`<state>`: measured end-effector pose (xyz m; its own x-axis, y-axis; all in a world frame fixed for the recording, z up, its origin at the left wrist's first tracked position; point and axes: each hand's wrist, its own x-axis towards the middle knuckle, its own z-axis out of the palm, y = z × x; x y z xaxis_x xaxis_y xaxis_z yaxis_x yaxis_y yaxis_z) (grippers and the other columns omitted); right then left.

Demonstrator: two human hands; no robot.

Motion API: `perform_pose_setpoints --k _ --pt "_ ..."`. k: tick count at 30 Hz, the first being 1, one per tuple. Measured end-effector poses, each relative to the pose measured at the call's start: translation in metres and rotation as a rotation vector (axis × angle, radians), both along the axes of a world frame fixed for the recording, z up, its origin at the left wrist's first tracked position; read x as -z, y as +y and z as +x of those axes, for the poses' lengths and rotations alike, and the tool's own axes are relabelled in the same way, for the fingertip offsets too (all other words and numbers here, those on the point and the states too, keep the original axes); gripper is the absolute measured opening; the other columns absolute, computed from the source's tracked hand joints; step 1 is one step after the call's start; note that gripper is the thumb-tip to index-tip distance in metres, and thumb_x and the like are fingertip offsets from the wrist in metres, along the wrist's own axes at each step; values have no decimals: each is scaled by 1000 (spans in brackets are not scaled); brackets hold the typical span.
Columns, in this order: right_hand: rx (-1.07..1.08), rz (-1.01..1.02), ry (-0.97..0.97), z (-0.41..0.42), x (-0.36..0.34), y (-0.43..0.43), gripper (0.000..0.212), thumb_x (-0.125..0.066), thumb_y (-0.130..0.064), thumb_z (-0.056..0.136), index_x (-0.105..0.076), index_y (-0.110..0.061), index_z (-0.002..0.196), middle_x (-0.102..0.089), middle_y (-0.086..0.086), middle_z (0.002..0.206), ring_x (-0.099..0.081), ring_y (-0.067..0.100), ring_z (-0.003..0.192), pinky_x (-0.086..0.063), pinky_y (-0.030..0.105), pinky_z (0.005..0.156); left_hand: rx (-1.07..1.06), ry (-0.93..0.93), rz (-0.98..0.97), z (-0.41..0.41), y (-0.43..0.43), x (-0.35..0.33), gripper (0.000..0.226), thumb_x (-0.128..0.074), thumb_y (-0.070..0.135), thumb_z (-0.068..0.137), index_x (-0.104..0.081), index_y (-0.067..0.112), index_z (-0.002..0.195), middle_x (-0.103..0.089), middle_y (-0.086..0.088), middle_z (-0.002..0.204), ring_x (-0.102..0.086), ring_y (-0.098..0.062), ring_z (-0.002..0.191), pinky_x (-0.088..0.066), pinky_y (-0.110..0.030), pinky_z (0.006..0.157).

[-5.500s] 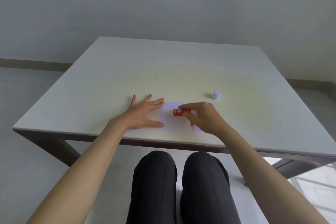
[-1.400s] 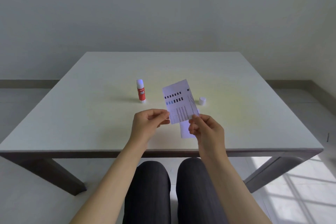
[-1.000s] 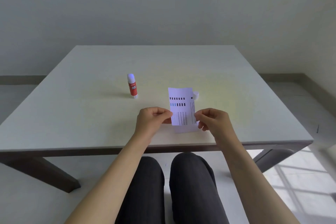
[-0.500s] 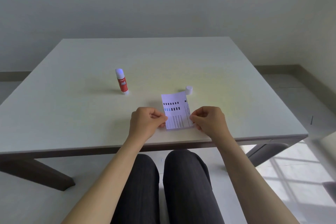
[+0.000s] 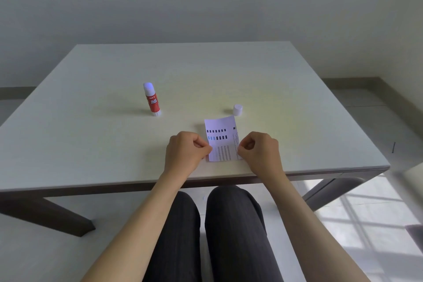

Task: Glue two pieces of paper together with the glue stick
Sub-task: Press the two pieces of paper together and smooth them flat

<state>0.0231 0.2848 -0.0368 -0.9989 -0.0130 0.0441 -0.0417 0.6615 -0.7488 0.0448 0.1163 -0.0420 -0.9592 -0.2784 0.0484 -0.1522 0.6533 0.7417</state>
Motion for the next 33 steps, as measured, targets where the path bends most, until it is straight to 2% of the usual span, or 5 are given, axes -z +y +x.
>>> perform_pose_setpoints --k 6,12,19,23,33 --pt "-48 92 67 -1 3 -4 25 -57 2 74 -57 -5 97 -53 6 76 -51 26 72 -38 33 61 23 45 -184 -3 -1 3 22 -76 25 75 -63 15 90 -61 4 80 -60 -17 74 -40 -23 59" --pt "-182 480 258 8 19 -10 37 -48 -7 87 -62 -22 118 -47 2 138 -51 31 98 -42 32 62 445 -20 -534 -15 -23 2 48 -52 36 93 -43 28 140 -35 10 153 -28 -20 142 -29 -39 111" --pt "-304 518 329 11 22 -45 28 -53 -16 90 -66 -19 115 -63 0 129 -46 39 127 -37 49 96 426 -148 -565 -10 -75 3 59 -51 48 90 -35 30 144 -26 16 155 -11 -15 147 -7 -49 117" --pt "-332 589 246 5 23 -54 37 -37 -23 96 -49 -28 131 -44 -12 146 -25 27 141 -13 48 111 447 -202 -499 -9 -89 2 80 -56 60 80 -25 30 147 -19 17 157 -3 -13 148 5 -53 116" --pt "-567 722 184 -3 23 -60 80 8 -69 79 -1 -31 149 -2 -16 159 14 22 146 19 58 109 509 -188 -541 -16 -95 4 96 -51 72 74 -12 28 150 -21 20 156 14 -10 147 14 -52 115"
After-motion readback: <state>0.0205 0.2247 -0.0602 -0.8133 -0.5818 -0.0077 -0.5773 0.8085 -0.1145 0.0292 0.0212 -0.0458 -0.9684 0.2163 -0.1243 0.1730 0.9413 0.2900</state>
